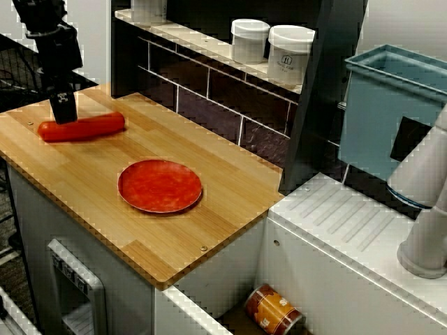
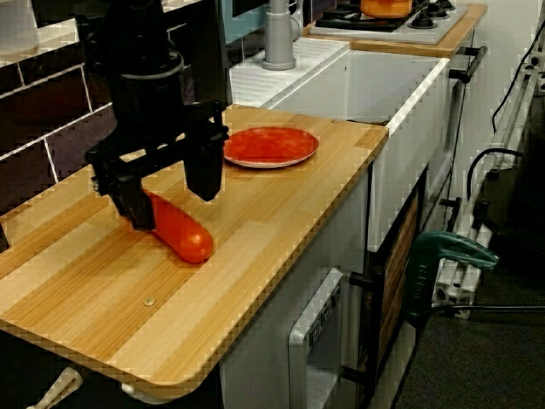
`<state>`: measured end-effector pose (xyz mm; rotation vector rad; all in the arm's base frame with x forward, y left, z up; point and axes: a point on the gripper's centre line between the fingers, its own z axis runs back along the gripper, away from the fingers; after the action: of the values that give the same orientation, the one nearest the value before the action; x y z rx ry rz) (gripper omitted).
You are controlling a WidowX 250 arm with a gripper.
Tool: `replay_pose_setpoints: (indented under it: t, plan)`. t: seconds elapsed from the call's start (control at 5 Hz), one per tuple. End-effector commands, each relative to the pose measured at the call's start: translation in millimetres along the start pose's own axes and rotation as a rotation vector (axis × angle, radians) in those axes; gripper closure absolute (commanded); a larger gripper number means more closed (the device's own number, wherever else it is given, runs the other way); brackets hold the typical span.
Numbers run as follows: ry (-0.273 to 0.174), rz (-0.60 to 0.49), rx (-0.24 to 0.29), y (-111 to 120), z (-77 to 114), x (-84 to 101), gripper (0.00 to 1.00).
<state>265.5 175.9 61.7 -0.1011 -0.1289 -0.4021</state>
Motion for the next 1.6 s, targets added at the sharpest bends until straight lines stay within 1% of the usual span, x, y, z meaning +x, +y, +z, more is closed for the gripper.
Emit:
replay_pose_setpoints:
  t: [0.0,0.2,0.4,0.6,0.8,1.2,1.4]
  plan:
    - [-0.059,0.063,0.099,27.6,18.1,-1.4,0.0]
    - [-0.052,0.096,0.142,36.4,3.0,3.5,0.0]
    - [-0.042,0.103,0.167,38.7,-2.5,11.1,0.0]
    - [-0.053,0.092,0.177,42.4,0.3,16.4,0.0]
    - [-0.04,0.093,0.163,46.1,-2.8,19.0,0.0]
    - [-0.038,0.078,0.137,35.0,-1.2,14.8,0.0]
    - [-0.029,0.077,0.133,25.8,-5.9,17.1,0.0]
